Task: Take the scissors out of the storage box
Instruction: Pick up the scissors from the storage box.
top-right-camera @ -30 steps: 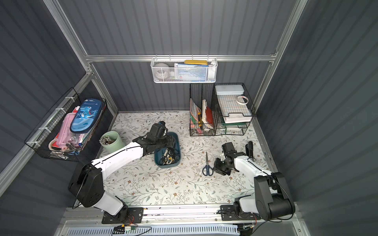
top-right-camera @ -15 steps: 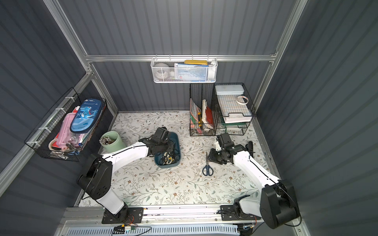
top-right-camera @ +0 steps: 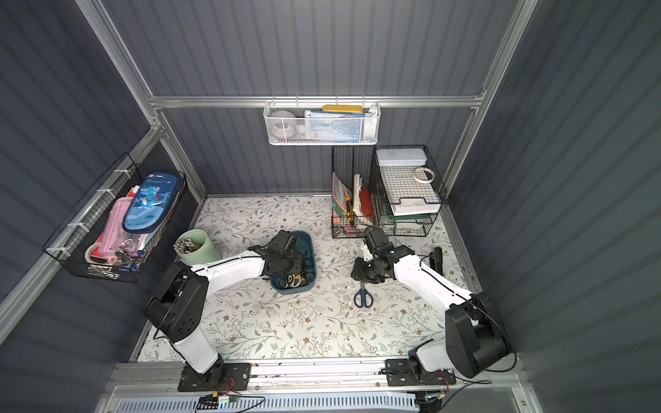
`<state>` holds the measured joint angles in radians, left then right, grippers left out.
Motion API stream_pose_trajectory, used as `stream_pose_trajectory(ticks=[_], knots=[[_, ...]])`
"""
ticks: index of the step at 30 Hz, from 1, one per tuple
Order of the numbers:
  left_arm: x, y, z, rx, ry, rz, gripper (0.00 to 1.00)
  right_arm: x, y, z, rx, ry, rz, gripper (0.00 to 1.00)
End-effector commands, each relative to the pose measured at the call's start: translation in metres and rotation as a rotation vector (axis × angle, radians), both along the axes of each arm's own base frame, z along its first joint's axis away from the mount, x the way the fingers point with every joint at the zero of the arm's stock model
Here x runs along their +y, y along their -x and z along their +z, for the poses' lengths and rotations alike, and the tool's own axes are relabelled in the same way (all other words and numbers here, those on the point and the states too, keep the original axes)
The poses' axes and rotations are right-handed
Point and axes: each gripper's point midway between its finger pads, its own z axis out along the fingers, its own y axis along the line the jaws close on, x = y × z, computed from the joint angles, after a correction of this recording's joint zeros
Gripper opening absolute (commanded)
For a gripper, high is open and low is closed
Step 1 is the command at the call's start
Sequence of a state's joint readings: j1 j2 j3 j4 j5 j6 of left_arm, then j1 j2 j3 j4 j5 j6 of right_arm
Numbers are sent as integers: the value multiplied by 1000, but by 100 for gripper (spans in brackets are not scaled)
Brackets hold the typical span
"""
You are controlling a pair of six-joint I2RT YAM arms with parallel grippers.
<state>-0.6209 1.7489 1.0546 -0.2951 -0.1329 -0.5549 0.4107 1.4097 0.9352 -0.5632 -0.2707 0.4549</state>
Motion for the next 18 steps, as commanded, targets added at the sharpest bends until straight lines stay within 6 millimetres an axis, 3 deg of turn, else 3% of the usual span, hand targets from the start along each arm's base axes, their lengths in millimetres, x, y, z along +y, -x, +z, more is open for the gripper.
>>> stream_pose_trajectory(ticks=[1, 6, 10, 14, 18], knots=[[10, 10, -19, 52, -23, 38, 28, 5, -4, 4, -15, -8, 1, 39], [14, 13, -30, 66, -33, 56, 26, 8, -5, 1, -12, -16, 7, 39], [12, 11, -27, 53, -13, 67, 11, 9, -7, 3, -16, -23, 10, 39], [13, 1, -1, -20, 3, 83, 4, 15, -6, 5, -29, -27, 38, 39], [10, -10, 38, -132, 13, 37, 3, 33, -6, 17, -80, -43, 125, 40]])
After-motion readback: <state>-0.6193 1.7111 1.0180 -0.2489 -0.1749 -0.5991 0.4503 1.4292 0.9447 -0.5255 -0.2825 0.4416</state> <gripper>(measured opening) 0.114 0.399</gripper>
